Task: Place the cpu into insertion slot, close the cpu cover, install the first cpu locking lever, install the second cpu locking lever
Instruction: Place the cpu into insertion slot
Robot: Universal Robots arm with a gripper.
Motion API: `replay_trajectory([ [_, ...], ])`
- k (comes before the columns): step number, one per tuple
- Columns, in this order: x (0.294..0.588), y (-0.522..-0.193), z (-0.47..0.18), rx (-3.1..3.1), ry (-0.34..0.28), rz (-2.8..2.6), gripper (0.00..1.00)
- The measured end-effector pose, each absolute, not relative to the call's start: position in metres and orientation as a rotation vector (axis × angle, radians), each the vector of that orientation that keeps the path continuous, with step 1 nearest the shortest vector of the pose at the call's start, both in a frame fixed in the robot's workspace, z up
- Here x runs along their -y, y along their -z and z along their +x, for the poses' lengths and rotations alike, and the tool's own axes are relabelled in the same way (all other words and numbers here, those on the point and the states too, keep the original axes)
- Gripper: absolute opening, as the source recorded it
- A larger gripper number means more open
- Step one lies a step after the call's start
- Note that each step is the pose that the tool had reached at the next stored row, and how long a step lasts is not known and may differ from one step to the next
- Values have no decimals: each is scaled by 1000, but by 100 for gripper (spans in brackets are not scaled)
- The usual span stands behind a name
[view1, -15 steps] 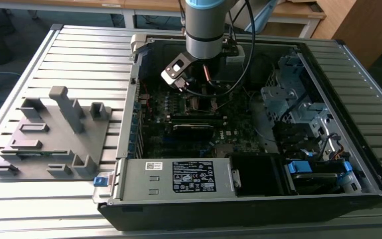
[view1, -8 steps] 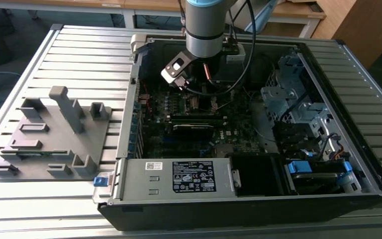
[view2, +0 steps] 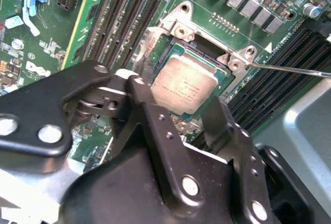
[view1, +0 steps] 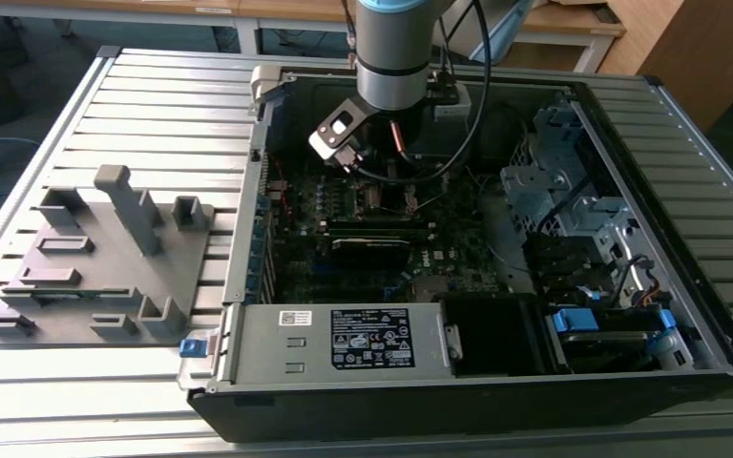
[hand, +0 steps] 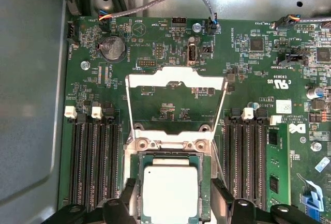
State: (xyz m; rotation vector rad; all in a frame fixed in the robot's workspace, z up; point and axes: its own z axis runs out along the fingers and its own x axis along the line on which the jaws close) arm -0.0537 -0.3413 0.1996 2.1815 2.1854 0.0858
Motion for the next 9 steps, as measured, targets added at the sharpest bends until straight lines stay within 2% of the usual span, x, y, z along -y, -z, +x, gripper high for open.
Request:
replay_trajectory([
  [1,341,-200,-54,-2185,-86,2182,66],
  [3,341,-200,-54,-2185,-86,2182,53],
  [4,341,-200,-54,-2185,-86,2182,53],
  [6,341,-200,-54,-2185,-86,2182,42],
  [8,341,-200,-54,-2185,-86,2182,42],
  [9,341,-200,-54,-2185,-86,2182,35],
])
